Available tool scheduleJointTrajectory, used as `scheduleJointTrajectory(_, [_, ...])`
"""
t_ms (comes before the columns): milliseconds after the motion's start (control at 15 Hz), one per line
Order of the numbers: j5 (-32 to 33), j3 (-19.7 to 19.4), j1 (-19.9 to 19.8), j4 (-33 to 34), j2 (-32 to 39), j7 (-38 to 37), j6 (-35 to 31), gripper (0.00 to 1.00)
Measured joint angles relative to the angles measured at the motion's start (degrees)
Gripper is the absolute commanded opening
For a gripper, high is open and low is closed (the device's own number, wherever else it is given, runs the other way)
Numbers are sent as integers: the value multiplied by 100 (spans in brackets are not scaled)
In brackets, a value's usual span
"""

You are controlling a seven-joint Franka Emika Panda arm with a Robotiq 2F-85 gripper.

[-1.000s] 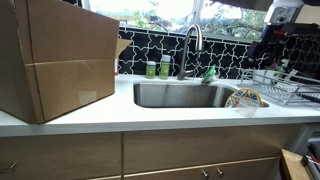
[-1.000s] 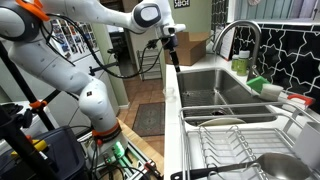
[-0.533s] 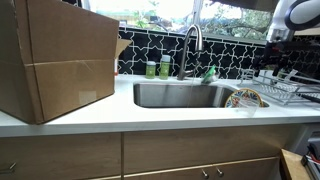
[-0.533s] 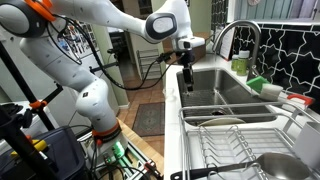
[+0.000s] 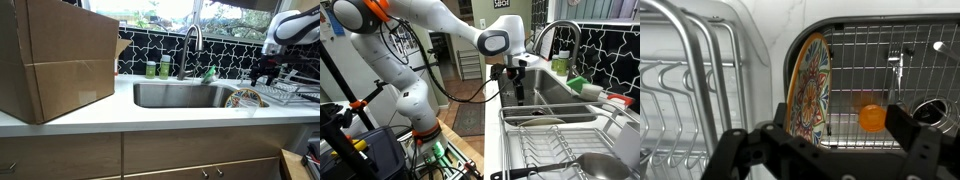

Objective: Pick up the plate from the sink and rinse it with running water, put the plate on the dish rack

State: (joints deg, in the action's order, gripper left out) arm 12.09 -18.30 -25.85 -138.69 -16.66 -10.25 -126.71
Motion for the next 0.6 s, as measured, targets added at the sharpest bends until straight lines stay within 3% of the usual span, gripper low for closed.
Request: scheduleJointTrajectory(600, [64,-11,54,120,282,78,-54,100])
